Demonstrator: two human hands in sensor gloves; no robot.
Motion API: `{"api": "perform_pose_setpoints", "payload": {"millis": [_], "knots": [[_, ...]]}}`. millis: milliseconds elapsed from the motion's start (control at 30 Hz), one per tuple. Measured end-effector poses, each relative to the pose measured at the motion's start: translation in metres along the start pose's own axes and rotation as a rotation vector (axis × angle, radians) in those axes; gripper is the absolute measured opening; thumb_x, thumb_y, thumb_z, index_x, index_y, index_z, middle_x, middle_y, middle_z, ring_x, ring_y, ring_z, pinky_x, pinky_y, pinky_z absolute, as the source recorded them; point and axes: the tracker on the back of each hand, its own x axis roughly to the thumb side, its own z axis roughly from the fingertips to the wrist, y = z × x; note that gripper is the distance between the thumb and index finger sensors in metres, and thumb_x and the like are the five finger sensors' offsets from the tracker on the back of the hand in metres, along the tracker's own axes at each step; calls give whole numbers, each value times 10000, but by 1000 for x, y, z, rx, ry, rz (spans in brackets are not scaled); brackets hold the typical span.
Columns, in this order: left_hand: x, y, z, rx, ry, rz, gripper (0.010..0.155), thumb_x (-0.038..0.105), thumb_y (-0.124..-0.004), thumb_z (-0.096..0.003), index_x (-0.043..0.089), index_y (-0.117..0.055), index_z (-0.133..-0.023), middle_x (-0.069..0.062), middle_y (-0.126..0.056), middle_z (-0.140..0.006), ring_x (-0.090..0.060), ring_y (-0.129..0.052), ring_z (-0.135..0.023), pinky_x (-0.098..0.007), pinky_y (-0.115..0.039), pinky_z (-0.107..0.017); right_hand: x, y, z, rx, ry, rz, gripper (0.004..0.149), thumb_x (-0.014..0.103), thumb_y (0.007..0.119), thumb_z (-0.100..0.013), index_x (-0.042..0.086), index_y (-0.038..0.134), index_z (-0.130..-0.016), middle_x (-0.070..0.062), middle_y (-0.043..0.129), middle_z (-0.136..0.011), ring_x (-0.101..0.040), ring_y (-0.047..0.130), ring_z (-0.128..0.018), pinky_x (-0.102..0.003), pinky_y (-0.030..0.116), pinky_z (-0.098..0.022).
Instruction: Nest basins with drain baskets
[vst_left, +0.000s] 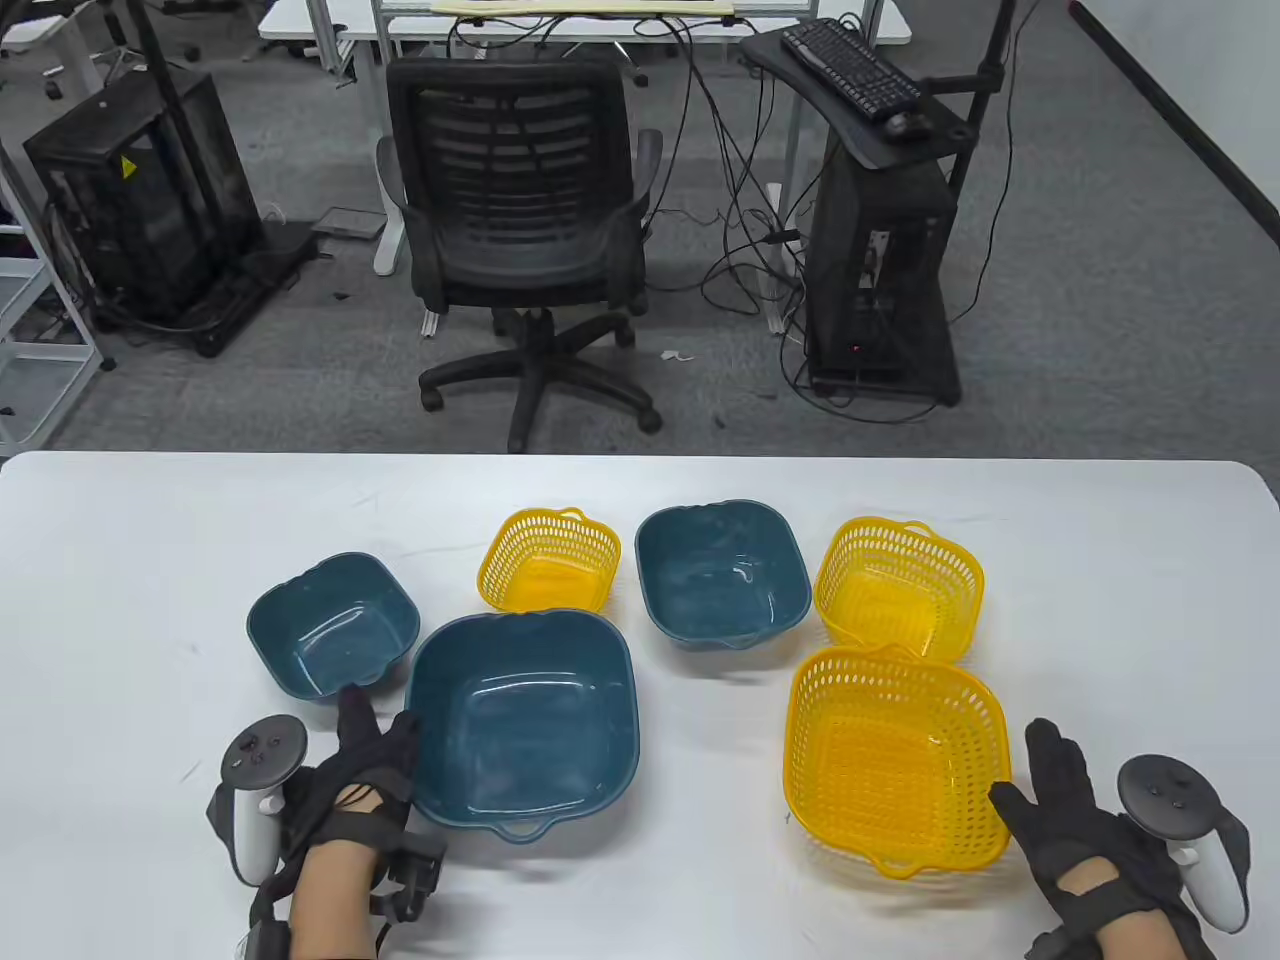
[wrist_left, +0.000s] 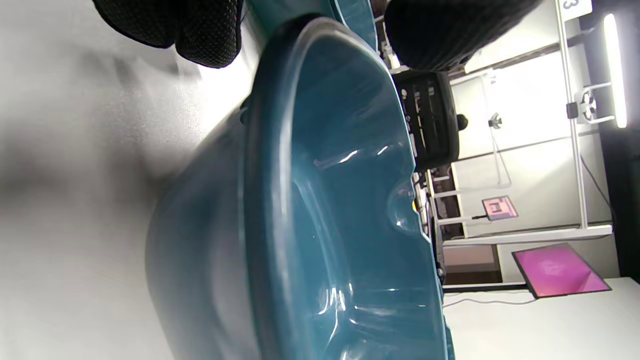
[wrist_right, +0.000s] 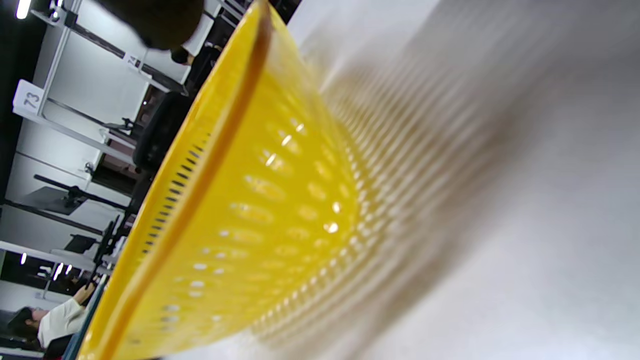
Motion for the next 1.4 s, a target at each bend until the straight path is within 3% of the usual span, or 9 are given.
{"api": "perform_pose_setpoints", "payload": {"millis": [200, 367, 500, 800, 1100, 1333, 1400], "knots": [[0, 3, 1, -2, 5, 14, 791, 505, -675, -530, 283, -196, -1119, -127, -160, -1163, -502, -559, -1050, -637, -531, -723, 2, -2, 2, -23, -15, 5, 781, 475, 661, -560, 309, 71, -1044, -125, -43, -1126, -572, 126, -1007, -783, 305, -652], [-5, 6, -3, -48, 13, 82, 745, 509, -679, -528, 269, -338, -1146, -127, -169, -1170, -513, -437, -1077, -649, -485, -735, 5, 1, 1, -39, -45, 36, 751, 469, 668, -560, 437, 67, -1009, -79, -88, -1113, -548, 93, -1013, -776, 286, -661], [-11, 4, -10, -110, 23, 169, 774, 511, -688, -524, 269, -293, -1144, -113, -173, -1176, -460, -194, -1071, -629, -363, -754, 3, 5, -3, -30, -40, 45, 761, 472, 668, -558, 423, 56, -1008, -73, -86, -1114, -546, 96, -1015, -776, 286, -663], [-19, -7, -22, -261, -5, 385, 931, 506, -792, -488, 290, -141, -1117, -37, -29, -1153, -384, 28, -1020, -559, -159, -730, 0, 9, -6, -14, -25, 20, 790, 478, 658, -557, 324, 44, -1029, -107, -61, -1120, -557, 119, -1015, -782, 293, -657], [-23, -15, -26, -257, -1, 453, 791, 306, -752, -529, 324, -229, -1121, -9, -138, -1177, -347, -49, -1042, -514, -206, -745, -6, 12, -9, 5, -16, -21, 790, 474, 660, -555, 305, 55, -1034, -116, -49, -1120, -558, 122, -1013, -782, 295, -656], [-24, -20, -25, -231, 13, 490, 715, 275, -699, -538, 335, -298, -1127, -26, -246, -1196, -345, -146, -1067, -508, -276, -759, -7, 11, -9, 2, -14, -29, 789, 473, 660, -555, 300, 59, -1035, -118, -47, -1121, -558, 127, -1013, -783, 296, -655], [-24, -22, -24, -216, 21, 503, 702, 273, -699, -536, 331, -327, -1129, -41, -309, -1198, -362, -247, -1082, -522, -347, -766, -7, 11, -9, 3, -12, -32, 791, 473, 661, -555, 298, 56, -1035, -118, -48, -1121, -559, 128, -1013, -783, 297, -655]]}}
